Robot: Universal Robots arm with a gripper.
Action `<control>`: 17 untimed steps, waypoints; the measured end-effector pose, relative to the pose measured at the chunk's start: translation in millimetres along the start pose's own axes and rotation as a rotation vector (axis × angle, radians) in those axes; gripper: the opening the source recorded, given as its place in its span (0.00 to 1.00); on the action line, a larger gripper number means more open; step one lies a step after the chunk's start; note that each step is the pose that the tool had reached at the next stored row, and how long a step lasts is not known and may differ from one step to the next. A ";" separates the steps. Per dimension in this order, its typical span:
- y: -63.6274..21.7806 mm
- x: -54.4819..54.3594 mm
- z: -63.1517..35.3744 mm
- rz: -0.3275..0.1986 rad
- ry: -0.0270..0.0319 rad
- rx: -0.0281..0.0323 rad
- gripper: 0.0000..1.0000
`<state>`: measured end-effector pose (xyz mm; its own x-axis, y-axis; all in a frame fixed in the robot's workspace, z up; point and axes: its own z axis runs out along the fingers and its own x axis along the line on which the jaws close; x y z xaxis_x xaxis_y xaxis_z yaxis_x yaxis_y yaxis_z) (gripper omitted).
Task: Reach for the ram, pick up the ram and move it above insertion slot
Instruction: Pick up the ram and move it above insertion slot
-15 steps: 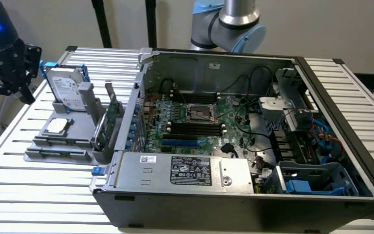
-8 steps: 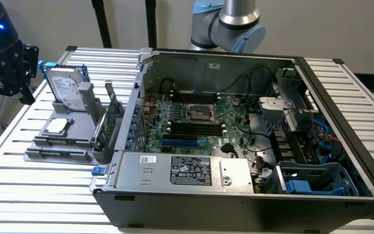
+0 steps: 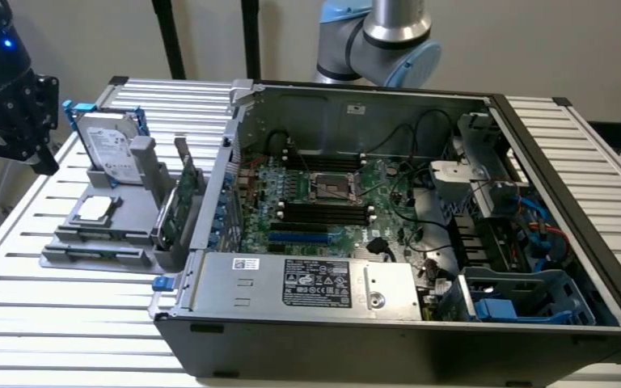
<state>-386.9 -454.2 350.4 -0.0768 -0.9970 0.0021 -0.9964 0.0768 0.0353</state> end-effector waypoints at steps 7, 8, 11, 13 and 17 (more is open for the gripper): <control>-0.3 0.0 0.2 -0.030 0.0008 0.0016 0.12; -0.3 0.0 0.3 -0.031 0.0008 0.0017 0.18; -0.4 -0.1 0.4 -0.031 0.0008 0.0017 0.30; -0.6 -0.1 1.3 -0.031 0.0007 0.0017 0.36; -1.5 -0.1 7.8 -0.030 0.0008 0.0016 0.36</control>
<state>-385.6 -454.2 342.5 -0.0463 -0.9989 0.0018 -0.9984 0.0464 0.0338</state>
